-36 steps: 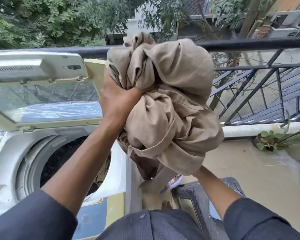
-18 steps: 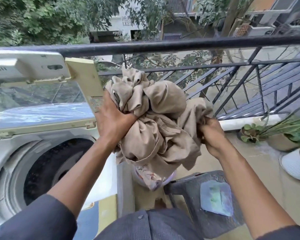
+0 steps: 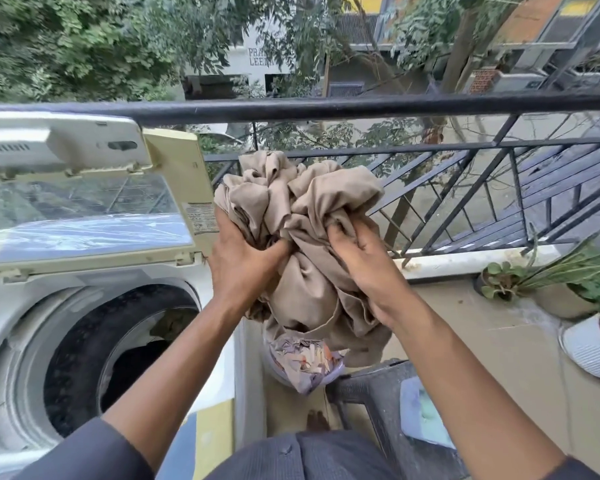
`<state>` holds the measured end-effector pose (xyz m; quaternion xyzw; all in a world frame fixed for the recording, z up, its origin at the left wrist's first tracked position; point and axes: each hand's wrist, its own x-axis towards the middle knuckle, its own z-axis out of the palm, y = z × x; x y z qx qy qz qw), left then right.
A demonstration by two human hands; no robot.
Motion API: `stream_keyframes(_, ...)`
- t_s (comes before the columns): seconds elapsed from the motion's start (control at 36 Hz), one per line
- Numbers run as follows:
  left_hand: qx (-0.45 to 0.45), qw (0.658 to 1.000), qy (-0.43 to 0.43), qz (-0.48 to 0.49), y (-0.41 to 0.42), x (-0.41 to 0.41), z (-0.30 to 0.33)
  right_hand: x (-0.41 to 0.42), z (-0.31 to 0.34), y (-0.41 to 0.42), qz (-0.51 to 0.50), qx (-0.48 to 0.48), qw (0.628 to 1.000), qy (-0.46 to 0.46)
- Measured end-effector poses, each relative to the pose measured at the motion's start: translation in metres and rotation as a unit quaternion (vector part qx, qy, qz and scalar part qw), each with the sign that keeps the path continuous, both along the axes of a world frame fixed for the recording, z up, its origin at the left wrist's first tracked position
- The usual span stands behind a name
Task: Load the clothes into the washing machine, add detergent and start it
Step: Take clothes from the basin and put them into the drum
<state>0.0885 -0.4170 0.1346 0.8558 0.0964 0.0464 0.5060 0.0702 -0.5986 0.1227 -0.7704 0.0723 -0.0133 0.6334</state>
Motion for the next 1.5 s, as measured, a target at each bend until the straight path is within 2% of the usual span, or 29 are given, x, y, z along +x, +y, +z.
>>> stream_keyframes(0.11, -0.158, 0.987, -0.009, -0.027, 0.014, 0.001, -0.011, -0.005, 0.018, -0.001, 0.095, 0.095, 0.991, 0.014)
stream_keyframes(0.17, -0.302, 0.952, -0.007, -0.046, 0.014, -0.003, -0.005, -0.007, 0.024, -0.006, 0.129, 0.135, 0.982, 0.028)
stream_keyframes(0.22, -0.397, 0.917, 0.015, -0.016, 0.014, -0.005, 0.002, -0.007, 0.028, -0.012, 0.109, 0.212, 0.971, 0.029)
stream_keyframes(0.28, -0.42, 0.907, 0.018, 0.035, 0.016, -0.003, 0.007, -0.007, 0.033, -0.016, 0.068, 0.298, 0.951, 0.042)
stream_keyframes(0.31, -0.409, 0.91, 0.016, 0.066, 0.018, -0.001, 0.004, -0.005, 0.033, -0.015, 0.046, 0.317, 0.946, 0.048)
stream_keyframes(0.36, -0.379, 0.917, 0.016, 0.125, 0.02, 0.001, 0.0, -0.001, 0.031, -0.013, -0.003, 0.28, 0.959, 0.047)
stream_keyframes(0.44, -0.377, 0.918, 0.027, 0.123, 0.02, -0.004, -0.008, 0.004, 0.021, -0.008, -0.054, 0.207, 0.977, 0.005)
stream_keyframes(0.5, -0.411, 0.901, 0.015, 0.137, 0.02, -0.01, -0.004, 0.005, 0.013, -0.004, -0.068, 0.178, 0.981, -0.023)
stream_keyframes(0.56, -0.42, 0.897, 0.008, 0.135, 0.026, -0.016, -0.001, 0.002, 0.01, 0.002, -0.054, 0.176, 0.982, -0.043)
stream_keyframes(0.64, -0.371, 0.925, 0.018, 0.082, 0.037, -0.031, -0.001, -0.003, 0.012, 0.017, 0.012, 0.179, 0.982, -0.063)
stream_keyframes(0.69, -0.393, 0.916, 0.023, 0.075, 0.046, -0.042, 0.002, -0.007, 0.018, 0.032, 0.042, 0.197, 0.978, -0.057)
stream_keyframes(0.83, -0.379, 0.919, -0.004, 0.104, 0.079, -0.06, 0.013, -0.021, 0.03, 0.074, 0.111, 0.212, 0.97, -0.045)
stream_keyframes(0.97, -0.365, 0.916, -0.073, 0.148, 0.14, -0.069, 0.023, -0.035, 0.042, 0.122, 0.162, 0.165, 0.97, -0.075)
stream_keyframes(1.08, -0.371, 0.912, -0.125, 0.122, 0.179, -0.077, 0.044, -0.039, 0.045, 0.17, 0.159, 0.098, 0.979, -0.086)
stream_keyframes(1.19, -0.244, 0.95, -0.154, 0.118, 0.24, -0.08, 0.045, -0.035, 0.038, 0.22, 0.158, 0.077, 0.982, -0.073)
stream_keyframes(1.39, -0.178, 0.971, -0.125, 0.097, 0.333, -0.082, 0.017, -0.012, 0.006, 0.29, 0.126, 0.032, 0.991, -0.035)
stream_keyframes(1.5, -0.161, 0.982, -0.065, 0.072, 0.374, -0.085, -0.008, -0.001, -0.023, 0.313, 0.108, 0.033, 0.993, -0.02)
